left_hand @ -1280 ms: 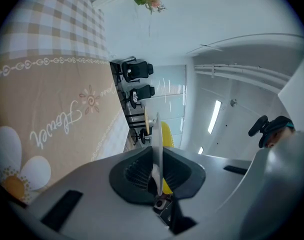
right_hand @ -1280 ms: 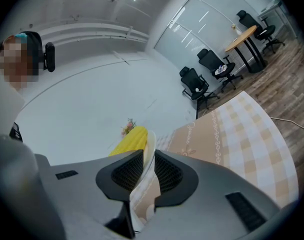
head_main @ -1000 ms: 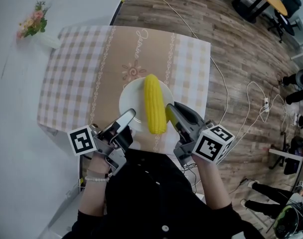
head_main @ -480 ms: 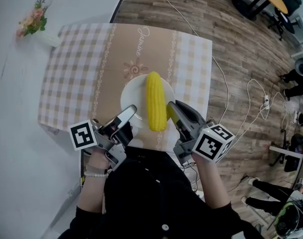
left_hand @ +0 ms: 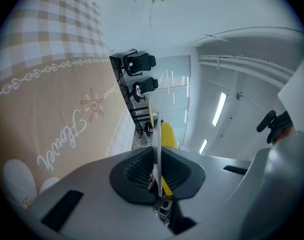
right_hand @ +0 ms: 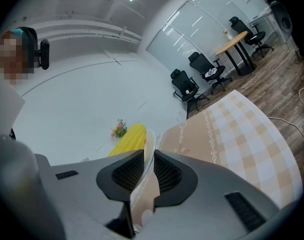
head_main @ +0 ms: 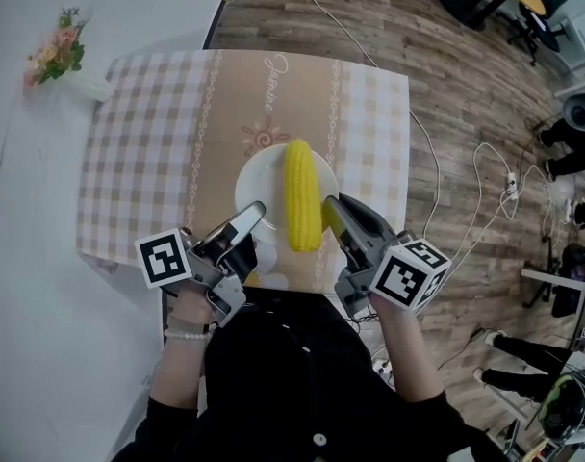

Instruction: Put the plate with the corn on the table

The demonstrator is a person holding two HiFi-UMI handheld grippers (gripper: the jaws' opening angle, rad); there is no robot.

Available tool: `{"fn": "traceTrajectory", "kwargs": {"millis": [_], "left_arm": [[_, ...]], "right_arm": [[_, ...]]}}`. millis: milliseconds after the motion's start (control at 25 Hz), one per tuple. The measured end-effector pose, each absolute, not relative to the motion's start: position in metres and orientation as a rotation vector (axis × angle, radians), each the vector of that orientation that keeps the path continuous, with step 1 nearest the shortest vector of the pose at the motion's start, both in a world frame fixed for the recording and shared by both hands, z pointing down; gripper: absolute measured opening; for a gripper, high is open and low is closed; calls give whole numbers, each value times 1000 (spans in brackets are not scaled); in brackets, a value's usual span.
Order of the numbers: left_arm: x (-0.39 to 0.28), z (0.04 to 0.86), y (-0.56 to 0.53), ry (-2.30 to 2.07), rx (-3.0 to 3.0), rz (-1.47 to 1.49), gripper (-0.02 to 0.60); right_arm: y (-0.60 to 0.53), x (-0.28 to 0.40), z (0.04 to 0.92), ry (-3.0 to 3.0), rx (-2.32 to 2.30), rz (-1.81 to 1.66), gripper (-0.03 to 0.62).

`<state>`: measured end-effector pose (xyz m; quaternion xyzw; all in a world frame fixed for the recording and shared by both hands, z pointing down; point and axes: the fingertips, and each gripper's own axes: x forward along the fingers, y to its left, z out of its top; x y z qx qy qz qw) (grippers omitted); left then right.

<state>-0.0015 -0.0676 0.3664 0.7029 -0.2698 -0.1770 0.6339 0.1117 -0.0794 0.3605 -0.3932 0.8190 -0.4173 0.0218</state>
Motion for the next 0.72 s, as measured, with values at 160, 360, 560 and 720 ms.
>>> {"fn": "traceTrajectory", "kwargs": {"millis": [160, 360, 560, 720], "left_arm": [[-6, 375, -73, -620, 1609, -378, 32], [-13, 385, -80, -627, 1606, -351, 31], [-19, 395, -86, -640, 1617, -311, 31], [-21, 404, -91, -656, 1632, -267, 29]], "right_arm": [[-83, 108, 367, 2530, -1245, -1303, 89], [-88, 102, 377, 2531, -1264, -1323, 89], [-92, 96, 388, 2522, -1278, -1343, 89], [-94, 95, 398, 2519, -1294, -1361, 87]]}}
